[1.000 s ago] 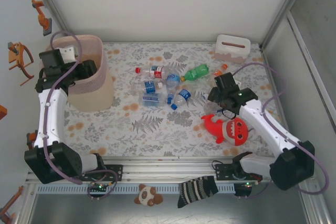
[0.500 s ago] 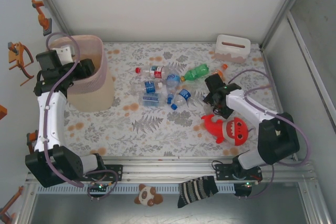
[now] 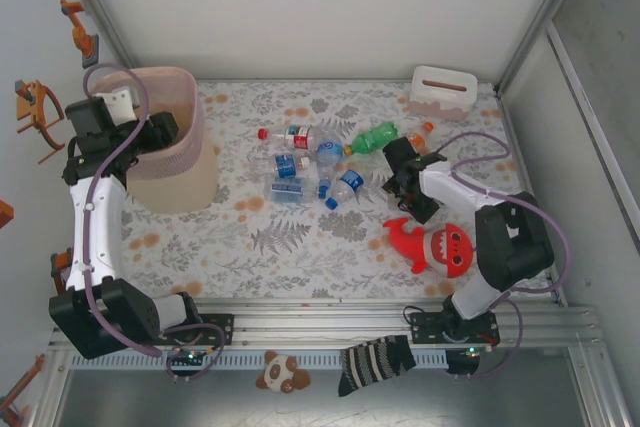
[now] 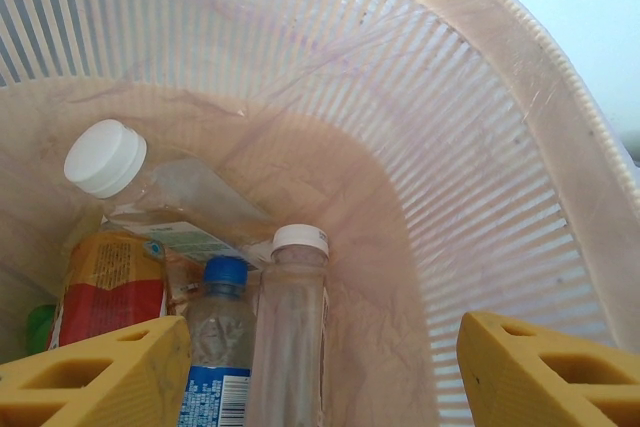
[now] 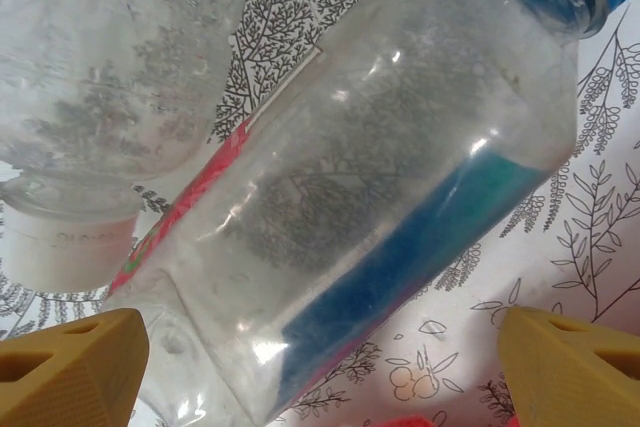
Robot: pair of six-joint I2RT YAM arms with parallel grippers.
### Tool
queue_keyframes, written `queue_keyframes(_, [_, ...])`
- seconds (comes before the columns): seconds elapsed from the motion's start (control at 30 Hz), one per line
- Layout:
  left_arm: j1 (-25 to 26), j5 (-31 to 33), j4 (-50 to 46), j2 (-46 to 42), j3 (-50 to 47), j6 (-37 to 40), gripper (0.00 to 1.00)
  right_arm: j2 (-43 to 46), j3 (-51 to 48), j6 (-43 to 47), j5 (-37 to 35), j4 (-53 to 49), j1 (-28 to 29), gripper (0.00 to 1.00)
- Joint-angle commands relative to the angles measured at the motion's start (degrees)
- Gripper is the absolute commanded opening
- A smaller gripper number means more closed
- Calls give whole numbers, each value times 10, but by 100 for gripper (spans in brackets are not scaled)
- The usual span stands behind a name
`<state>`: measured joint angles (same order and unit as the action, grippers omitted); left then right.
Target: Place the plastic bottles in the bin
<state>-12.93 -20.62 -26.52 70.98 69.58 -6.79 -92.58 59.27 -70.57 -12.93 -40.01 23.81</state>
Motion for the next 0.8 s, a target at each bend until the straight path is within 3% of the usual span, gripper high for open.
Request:
queue_keyframes(0.0, [-6,-16,12,-11,-8,-7,71,-2,20,-17,-11,2,-3,89])
queue_keyframes(0.2, [-10,-16,14,-13,-8,-9,70,14,19,-45,-23,8,-4,90])
queue_keyframes(0.33, [-12,-20,15,-10,-9,-10,71,9,18,-65,-24,8,-11,99])
queue_keyframes(0.77, [-21,-30,18,-9,-9,-16,70,-21,-12,-87,10,61,-34,98])
